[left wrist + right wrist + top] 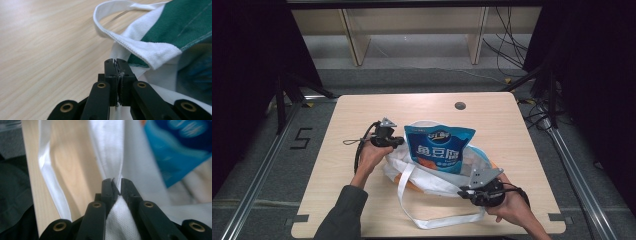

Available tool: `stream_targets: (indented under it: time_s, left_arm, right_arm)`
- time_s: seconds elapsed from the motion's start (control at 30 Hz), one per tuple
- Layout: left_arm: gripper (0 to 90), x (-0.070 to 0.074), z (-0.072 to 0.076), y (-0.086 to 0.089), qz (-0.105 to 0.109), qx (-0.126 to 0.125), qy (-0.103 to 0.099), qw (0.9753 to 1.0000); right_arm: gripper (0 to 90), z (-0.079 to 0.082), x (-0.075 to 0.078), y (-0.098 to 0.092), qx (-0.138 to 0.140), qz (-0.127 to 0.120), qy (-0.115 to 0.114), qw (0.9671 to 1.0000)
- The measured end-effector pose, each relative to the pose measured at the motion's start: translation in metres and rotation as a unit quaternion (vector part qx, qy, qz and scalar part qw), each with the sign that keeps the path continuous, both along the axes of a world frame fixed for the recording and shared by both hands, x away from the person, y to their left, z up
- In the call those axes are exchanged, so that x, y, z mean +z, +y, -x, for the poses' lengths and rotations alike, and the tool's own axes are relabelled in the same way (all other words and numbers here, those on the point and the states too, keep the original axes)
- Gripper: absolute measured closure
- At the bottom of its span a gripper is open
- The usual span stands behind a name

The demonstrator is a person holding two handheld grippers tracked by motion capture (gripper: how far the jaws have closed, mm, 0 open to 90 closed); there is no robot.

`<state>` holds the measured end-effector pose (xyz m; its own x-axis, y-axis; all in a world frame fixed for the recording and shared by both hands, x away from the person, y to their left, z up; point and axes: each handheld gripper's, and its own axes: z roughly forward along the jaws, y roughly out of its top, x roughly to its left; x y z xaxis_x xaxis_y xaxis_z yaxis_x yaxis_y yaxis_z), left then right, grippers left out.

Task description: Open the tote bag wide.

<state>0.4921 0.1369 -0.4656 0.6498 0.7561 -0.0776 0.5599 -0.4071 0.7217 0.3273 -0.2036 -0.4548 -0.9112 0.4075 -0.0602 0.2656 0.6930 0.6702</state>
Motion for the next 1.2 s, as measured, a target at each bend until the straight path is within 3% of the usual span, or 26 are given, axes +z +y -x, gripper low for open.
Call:
stream_targets:
  time_s: [0.13,0.2,0.23,0.27,0.33,0.4,0.43,0.47,0.5,0.53,0.57,0.6,0.67,0.7,0.73,0.77,0.83,0.87,0.97,1.03,1.07,1.1,1.13,1.2]
  left_arm:
    - [87.4,-0.017,-0.012,-0.001,-0.001,0.028,0.017,0.9995]
    - [87.3,-0.025,-0.013,-0.005,-0.011,0.03,0.017,0.9993]
    - [87.1,-0.03,-0.012,-0.009,-0.026,0.036,0.015,0.9989]
    - [86.7,-0.031,-0.012,-0.01,-0.039,0.03,0.015,0.9987]
    - [85.5,-0.03,-0.01,-0.013,-0.034,0.042,0.007,0.9985]
    - [81.3,-0.019,-0.004,-0.008,-0.041,0.05,-0.012,0.9978]
    - [70.0,-0.019,-0.004,-0.008,-0.041,0.05,-0.012,0.9978]
    - [70.0,-0.014,0.0,-0.005,-0.031,0.056,-0.015,0.9978]
    - [57.9,-0.002,0.008,0.001,-0.022,0.054,-0.019,0.9981]
    - [54.4,0.008,0.016,0.003,-0.004,0.059,-0.03,0.9978]
    - [51.4,0.008,0.016,0.003,-0.004,0.059,-0.03,0.9978]
    - [49.4,0.02,0.03,0.005,0.014,0.047,-0.032,0.9983]
    - [45.6,0.028,0.049,0.002,0.023,0.036,-0.027,0.9987]
    - [45.0,0.028,0.049,0.002,0.023,0.036,-0.027,0.9987]
    - [44.4,0.03,0.063,-0.002,0.014,0.009,-0.025,0.9996]
    - [43.8,0.029,0.067,-0.004,0.018,0.007,-0.024,0.9995]
    - [43.4,0.026,0.074,-0.007,0.022,-0.001,-0.015,0.9996]
    - [41.1,0.023,0.081,-0.009,0.026,-0.014,-0.007,0.9995]
    - [38.8,0.017,0.088,-0.014,0.054,-0.012,0.011,0.9984]
    - [36.1,0.013,0.09,-0.018,0.034,-0.023,0.023,0.9989]
    - [34.8,0.011,0.09,-0.02,0.032,-0.02,0.023,0.999]
    - [34.8,0.008,0.089,-0.021,0.033,-0.019,0.027,0.9989]
    - [34.5,0.005,0.088,-0.023,0.032,-0.016,0.033,0.9988]
    - [35.1,-0.004,0.089,-0.029,0.016,-0.015,0.041,0.9989]
  right_arm:
    - [81.8,0.005,-0.019,0.013,0.01,0.034,0.011,0.9993]
    - [81.4,0.006,-0.035,0.024,0.025,0.066,0.008,0.9975]
    - [81.0,0.006,-0.04,0.027,0.025,0.074,0.009,0.9969]
    - [80.9,0.006,-0.041,0.028,0.024,0.07,0.008,0.9972]
    - [80.4,0.005,-0.04,0.029,0.022,0.071,0.013,0.9972]
    - [78.2,0.006,-0.037,0.027,0.018,0.064,0.021,0.9976]
    - [78.2,0.006,-0.037,0.027,0.018,0.064,0.021,0.9976]
    - [69.2,0.008,-0.029,0.023,-0.003,0.034,0.037,0.9987]
    - [58.4,0.006,-0.01,0.014,-0.013,-0.008,0.019,0.9997]
    - [56.0,0.007,-0.002,0.01,-0.017,-0.026,0.019,0.9993]
    - [52.9,0.005,0.013,0.003,-0.02,-0.055,0.012,0.9982]
    - [51.0,0.004,0.024,-0.004,-0.021,-0.08,0.004,0.9965]
    - [48.1,0.002,0.045,-0.017,-0.042,-0.115,-0.019,0.9923]
    - [48.1,0.002,0.045,-0.017,-0.042,-0.115,-0.019,0.9923]
    - [47.8,-0.001,0.061,-0.028,-0.077,-0.128,-0.053,0.9874]
    - [48.3,-0.005,0.067,-0.033,-0.097,-0.129,-0.065,0.9847]
    - [48.5,-0.008,0.07,-0.036,-0.11,-0.123,-0.073,0.9836]
    - [50.3,-0.019,0.073,-0.04,-0.146,-0.117,-0.085,0.9786]
    - [51.9,-0.032,0.069,-0.039,-0.148,-0.107,-0.082,0.9797]
    - [55.3,-0.043,0.061,-0.031,-0.151,-0.093,-0.064,0.9821]
    - [58.8,-0.05,0.058,-0.029,-0.147,-0.078,-0.069,0.9836]
    - [61.1,-0.056,0.054,-0.026,-0.149,-0.071,-0.08,0.9831]
    - [65.1,-0.061,0.053,-0.025,-0.153,-0.069,-0.075,0.983]
    - [74.9,-0.07,0.05,-0.023,-0.162,-0.073,-0.078,0.9811]
